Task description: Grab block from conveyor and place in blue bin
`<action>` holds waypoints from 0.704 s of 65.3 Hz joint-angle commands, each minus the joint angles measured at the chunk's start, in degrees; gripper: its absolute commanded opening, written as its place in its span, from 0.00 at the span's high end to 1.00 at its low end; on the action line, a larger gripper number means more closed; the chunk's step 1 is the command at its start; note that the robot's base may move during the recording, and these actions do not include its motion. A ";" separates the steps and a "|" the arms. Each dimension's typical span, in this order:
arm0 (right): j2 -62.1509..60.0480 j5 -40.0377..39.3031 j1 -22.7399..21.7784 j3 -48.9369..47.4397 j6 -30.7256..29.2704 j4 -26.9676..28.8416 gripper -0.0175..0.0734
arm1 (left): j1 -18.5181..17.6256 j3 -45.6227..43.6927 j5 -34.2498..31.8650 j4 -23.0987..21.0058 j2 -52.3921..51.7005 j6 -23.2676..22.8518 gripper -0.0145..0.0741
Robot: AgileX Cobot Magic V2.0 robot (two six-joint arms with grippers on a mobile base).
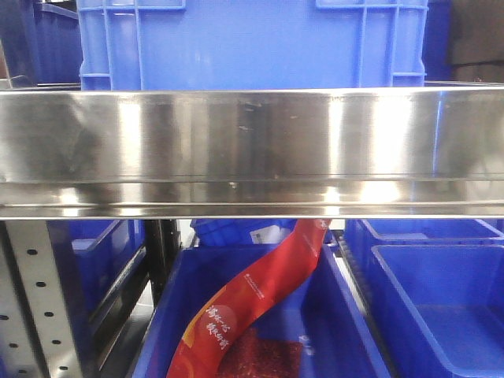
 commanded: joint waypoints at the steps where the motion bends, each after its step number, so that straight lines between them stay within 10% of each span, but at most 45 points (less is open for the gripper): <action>1: -0.49 -0.82 -0.34 0.38 0.19 -0.40 0.99 | 0.07 0.07 -1.12 -0.36 -0.37 -0.41 0.96; 46: -0.49 -0.95 -0.34 0.38 0.19 -0.40 0.99 | 0.07 0.07 -1.12 -0.36 -0.37 -0.41 0.96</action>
